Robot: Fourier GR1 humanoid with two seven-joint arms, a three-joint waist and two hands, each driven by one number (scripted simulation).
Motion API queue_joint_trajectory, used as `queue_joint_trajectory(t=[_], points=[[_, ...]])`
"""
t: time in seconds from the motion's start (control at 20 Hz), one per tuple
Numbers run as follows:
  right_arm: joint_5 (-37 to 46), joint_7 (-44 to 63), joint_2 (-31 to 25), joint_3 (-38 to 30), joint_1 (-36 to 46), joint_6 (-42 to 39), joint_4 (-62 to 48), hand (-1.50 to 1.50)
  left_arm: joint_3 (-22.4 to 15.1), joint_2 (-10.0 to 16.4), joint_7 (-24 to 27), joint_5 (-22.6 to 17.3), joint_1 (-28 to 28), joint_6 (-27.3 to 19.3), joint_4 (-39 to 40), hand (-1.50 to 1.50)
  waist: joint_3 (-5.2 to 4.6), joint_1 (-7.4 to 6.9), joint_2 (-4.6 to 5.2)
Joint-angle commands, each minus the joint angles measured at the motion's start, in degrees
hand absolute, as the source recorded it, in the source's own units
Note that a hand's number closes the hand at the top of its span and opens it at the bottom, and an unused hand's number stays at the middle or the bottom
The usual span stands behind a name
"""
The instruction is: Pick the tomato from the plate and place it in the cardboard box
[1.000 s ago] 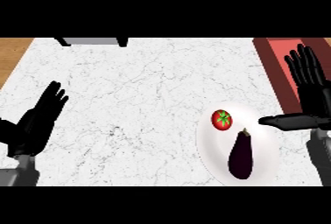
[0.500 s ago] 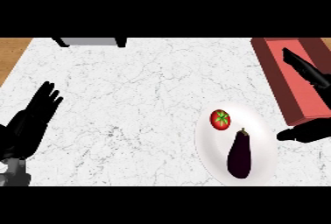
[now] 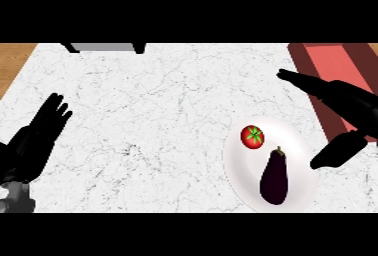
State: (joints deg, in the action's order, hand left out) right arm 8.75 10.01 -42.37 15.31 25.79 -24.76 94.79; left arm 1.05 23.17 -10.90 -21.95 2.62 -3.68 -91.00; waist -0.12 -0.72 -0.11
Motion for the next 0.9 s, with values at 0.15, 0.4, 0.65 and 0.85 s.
queue_joint_trajectory(t=[0.15, 0.4, 0.65, 0.85], points=[[-2.0, 17.6, 7.2, 4.9, 2.4, -7.1, 2.5, -1.50, 0.5, -0.6, -1.0, 0.2, -3.8, 0.4, -5.4, 0.00, 0.07, 0.30, -0.09], [1.3, 16.9, 9.6, 2.4, 5.1, -11.6, -3.3, -1.50, 3.6, -1.0, 1.3, 0.7, -0.9, 3.7, 1.6, 0.00, 0.09, 0.46, 0.16], [3.1, 17.8, 10.8, -0.1, 4.0, -16.6, -2.6, -1.50, 5.7, -1.1, -1.3, 0.0, -2.4, 4.9, -2.4, 0.00, 0.11, 0.42, 0.09], [6.7, 15.4, 12.4, -1.0, 1.3, -17.7, -1.9, -1.50, 6.6, -1.9, -3.1, 0.1, -0.2, 6.0, -0.2, 0.00, 0.11, 0.60, 0.10]])
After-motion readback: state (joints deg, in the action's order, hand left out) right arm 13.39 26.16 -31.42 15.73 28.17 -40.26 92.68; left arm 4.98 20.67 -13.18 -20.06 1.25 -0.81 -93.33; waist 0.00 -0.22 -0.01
